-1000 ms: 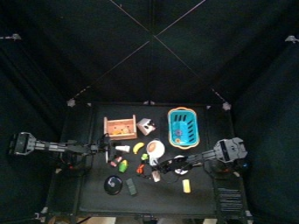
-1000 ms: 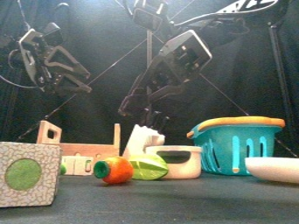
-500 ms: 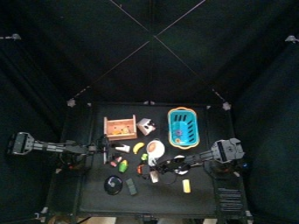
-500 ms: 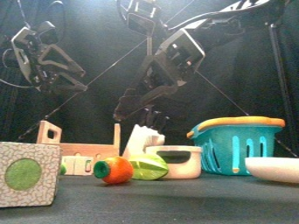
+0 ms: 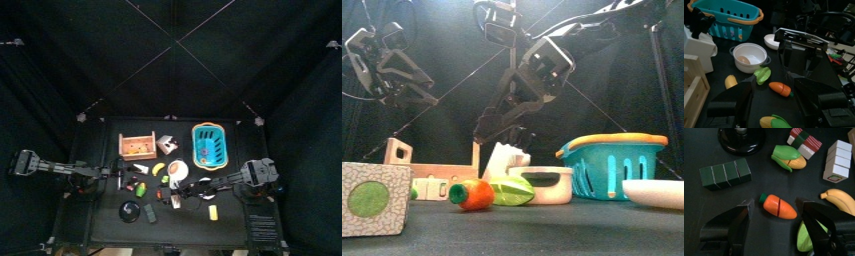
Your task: Grab cleaver handle
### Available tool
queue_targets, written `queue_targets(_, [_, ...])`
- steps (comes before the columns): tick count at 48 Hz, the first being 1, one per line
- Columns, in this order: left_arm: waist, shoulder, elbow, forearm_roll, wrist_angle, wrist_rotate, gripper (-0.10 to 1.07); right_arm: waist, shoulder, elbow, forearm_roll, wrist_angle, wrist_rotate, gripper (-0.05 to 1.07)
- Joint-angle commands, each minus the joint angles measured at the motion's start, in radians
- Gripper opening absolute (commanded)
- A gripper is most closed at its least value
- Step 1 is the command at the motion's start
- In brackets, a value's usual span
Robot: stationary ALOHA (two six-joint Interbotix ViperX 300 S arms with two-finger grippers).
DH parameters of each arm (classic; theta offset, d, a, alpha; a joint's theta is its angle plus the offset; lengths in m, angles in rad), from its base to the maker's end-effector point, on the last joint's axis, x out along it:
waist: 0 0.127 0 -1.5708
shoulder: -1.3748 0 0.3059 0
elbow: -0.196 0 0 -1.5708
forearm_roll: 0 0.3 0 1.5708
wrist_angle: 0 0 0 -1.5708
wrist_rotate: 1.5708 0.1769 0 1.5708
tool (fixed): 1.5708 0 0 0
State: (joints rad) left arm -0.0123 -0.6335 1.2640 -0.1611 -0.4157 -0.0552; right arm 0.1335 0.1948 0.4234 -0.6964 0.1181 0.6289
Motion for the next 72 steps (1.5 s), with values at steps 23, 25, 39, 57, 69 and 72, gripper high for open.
queue_targets(23, [-0.003, 0.002, -0.011, 0.002, -0.008, 0.002, 0.88, -0.028, -0.178, -0.084, 0.066, 0.278, 0.012, 0.97])
queue_targets(25, [-0.003, 0.002, -0.009, 0.002, -0.008, 0.002, 0.88, -0.038, -0.215, -0.084, 0.067, 0.301, 0.015, 0.97])
queue_targets(39, [0.017, 0.002, -0.029, -0.038, -0.020, 0.005, 0.88, -0.140, -0.357, -0.057, 0.091, 0.341, 0.020, 0.97])
queue_targets(57, [0.109, 0.000, -0.089, -0.035, -0.044, 0.008, 0.88, -0.360, -0.322, -0.100, 0.293, 0.377, 0.018, 0.97])
queue_targets(69, [0.179, -0.003, -0.087, -0.034, -0.044, 0.008, 0.88, -0.407, -0.261, -0.172, 0.287, 0.380, 0.018, 0.97])
queue_targets(72, [0.186, -0.003, -0.080, -0.034, -0.044, 0.008, 0.88, -0.407, -0.229, -0.201, 0.281, 0.383, 0.017, 0.97])
